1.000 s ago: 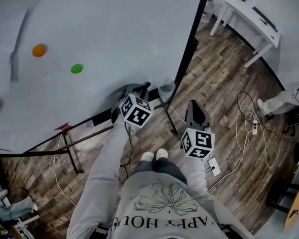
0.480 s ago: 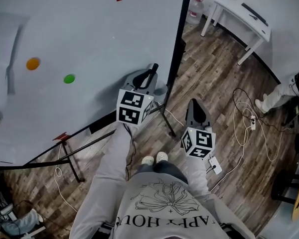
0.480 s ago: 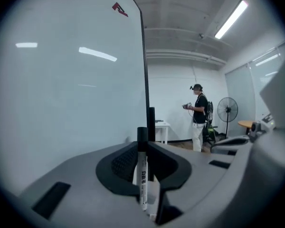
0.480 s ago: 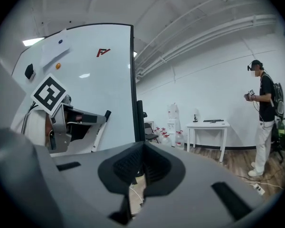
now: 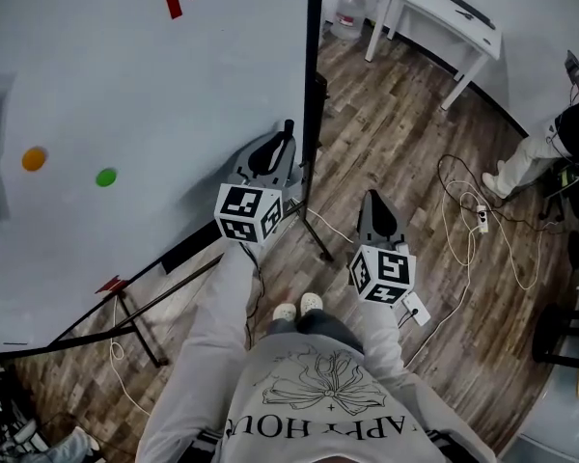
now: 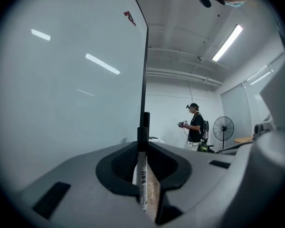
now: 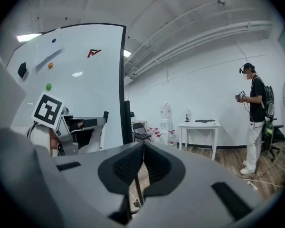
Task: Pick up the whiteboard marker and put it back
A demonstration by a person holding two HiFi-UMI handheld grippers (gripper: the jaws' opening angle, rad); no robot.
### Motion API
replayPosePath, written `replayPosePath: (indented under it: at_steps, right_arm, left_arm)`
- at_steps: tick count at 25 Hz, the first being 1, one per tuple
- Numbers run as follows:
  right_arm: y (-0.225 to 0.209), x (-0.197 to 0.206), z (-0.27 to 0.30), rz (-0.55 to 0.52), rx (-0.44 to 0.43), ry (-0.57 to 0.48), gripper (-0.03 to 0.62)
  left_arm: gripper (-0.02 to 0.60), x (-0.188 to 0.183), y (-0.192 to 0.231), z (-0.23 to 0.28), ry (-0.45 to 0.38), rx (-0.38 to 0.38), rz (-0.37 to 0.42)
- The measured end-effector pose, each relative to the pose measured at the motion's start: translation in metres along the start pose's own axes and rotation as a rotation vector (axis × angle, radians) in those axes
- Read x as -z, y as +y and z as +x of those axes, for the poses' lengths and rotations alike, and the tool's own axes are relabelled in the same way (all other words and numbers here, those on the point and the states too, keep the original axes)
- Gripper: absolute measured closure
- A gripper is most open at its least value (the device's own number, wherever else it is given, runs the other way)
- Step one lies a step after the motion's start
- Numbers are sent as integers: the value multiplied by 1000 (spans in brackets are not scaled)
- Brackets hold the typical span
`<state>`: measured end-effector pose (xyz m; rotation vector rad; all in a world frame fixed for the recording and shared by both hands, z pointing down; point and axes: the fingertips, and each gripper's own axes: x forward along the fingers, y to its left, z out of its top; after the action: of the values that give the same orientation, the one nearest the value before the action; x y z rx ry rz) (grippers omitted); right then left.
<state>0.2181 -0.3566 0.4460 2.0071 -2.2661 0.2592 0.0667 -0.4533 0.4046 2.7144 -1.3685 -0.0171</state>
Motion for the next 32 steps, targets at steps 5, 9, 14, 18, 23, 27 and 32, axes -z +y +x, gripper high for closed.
replayPosePath:
  at_steps: [5, 9, 14, 18, 23, 27, 32]
  right_arm:
    - [-8, 6, -1, 4, 13, 14, 591]
    - [-11, 10, 0, 11, 14, 25, 591]
    - [-12, 16, -1, 8, 12, 41, 591]
    - [-12, 19, 0, 5, 11, 50, 591]
    - [-12, 18, 0, 1, 11, 49, 591]
    - [-10, 15, 1, -4, 6, 42, 591]
    - [-3, 4, 3, -5, -5, 14, 591]
  left_arm:
    - [525, 38, 8, 6, 26, -27, -34]
    - [525, 72, 18, 5, 86, -80, -42]
    - [525, 101, 21, 1, 152, -115, -44]
    - [525, 113, 24, -2, 176, -132, -50]
    - [523, 108, 26, -8, 172, -133, -45]
    - [523, 89, 26, -17, 132, -147, -35]
    - [526, 53, 26, -36, 69, -177, -62]
